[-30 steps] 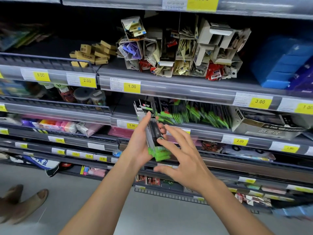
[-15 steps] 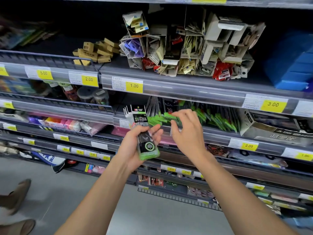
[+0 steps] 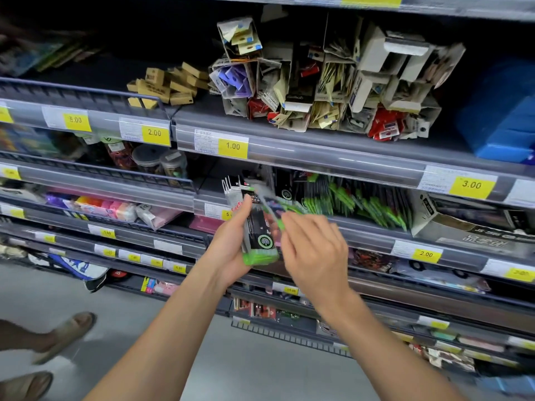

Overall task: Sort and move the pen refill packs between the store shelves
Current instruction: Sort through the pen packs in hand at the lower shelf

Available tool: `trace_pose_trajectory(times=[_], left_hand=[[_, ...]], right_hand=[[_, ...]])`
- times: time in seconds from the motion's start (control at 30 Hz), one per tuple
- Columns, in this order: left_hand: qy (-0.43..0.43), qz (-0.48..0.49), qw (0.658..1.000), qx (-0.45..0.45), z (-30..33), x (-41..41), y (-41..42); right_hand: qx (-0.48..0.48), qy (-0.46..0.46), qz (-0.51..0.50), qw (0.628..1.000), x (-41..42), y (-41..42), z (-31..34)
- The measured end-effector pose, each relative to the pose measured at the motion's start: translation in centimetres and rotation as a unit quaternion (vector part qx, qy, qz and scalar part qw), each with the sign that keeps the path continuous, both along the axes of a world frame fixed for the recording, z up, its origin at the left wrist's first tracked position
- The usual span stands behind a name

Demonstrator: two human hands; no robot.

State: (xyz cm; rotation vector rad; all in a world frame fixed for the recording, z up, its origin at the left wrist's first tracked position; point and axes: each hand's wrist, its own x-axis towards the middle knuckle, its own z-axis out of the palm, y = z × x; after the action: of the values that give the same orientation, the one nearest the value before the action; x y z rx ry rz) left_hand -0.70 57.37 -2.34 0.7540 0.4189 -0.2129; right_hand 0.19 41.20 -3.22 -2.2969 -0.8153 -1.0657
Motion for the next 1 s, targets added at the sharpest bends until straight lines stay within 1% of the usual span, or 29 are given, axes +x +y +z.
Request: trace_pose_trajectory(times=[0.07, 0.13, 0.2, 0.23, 0.27, 0.3, 0.33, 0.4, 0.5, 0.57, 0.6, 0.67, 0.8, 0.9, 1.0], left_hand=[[0.004, -0.009, 1.000, -0.020, 0.2, 0.1, -0.1], [0.013, 0.013, 0.999, -0.042, 0.4, 0.2, 0.0], [0.008, 0.021, 1.000, -0.014, 0.6, 0.1, 0.1], [0.008, 0.027, 1.000, 0.004, 0.7, 0.1, 0.2], [0.012, 0.038, 0.999, 0.016, 0.8, 0.0, 0.4], [0.018, 0.049, 0.998, 0.020, 0.8, -0.1, 0.6], [0.022, 0.059, 0.998, 0.021, 0.9, -0.3, 0.9], [0.028, 0.068, 0.997, 0.024, 1.0, -0.5, 1.1], [0.037, 0.067, 0.996, 0.035, 1.1, -0.7, 1.1], [0.040, 0.061, 0.997, 0.032, 1.2, -0.9, 1.0], [0.040, 0.061, 0.997, 0.028, 1.2, -1.0, 1.1], [0.045, 0.069, 0.996, 0.025, 1.3, -1.0, 1.1], [0.064, 0.082, 0.994, 0.025, 1.5, -0.9, 0.8], [0.066, 0.078, 0.995, 0.021, 1.6, -0.6, 0.5], [0.063, 0.064, 0.996, 0.023, 1.7, -0.4, 0.0]], right_hand=[[-0.007, -0.003, 0.049, 0.999, -1.9, -0.3, -0.4], [-0.034, 0.012, 0.109, 0.993, -3.1, -0.6, -0.7], [-0.042, 0.044, 0.171, 0.983, -3.0, -1.0, -0.7], [-0.026, 0.066, 0.185, 0.980, -2.5, -1.1, -0.6], [0.001, 0.090, 0.179, 0.980, -1.7, -1.2, -0.5], [0.024, 0.114, 0.149, 0.982, -0.7, -1.1, -0.3], [0.025, 0.138, 0.103, 0.985, 0.6, -0.9, -0.1], [-0.048, 0.189, 0.018, 0.981, 3.1, -0.1, 0.2], [-0.167, 0.211, -0.021, 0.963, 6.0, 1.2, -0.1], [-0.206, 0.221, -0.045, 0.952, 7.2, 2.1, -0.5], [-0.211, 0.223, -0.056, 0.950, 7.5, 2.4, -0.8], [-0.200, 0.207, -0.065, 0.956, 7.4, 2.5, -1.2], [-0.140, 0.136, -0.049, 0.979, 6.1, 1.4, -1.7], [-0.054, 0.074, -0.034, 0.995, 4.4, 0.5, -1.3], [0.040, 0.002, -0.007, 0.999, 1.4, -0.3, -0.6]])
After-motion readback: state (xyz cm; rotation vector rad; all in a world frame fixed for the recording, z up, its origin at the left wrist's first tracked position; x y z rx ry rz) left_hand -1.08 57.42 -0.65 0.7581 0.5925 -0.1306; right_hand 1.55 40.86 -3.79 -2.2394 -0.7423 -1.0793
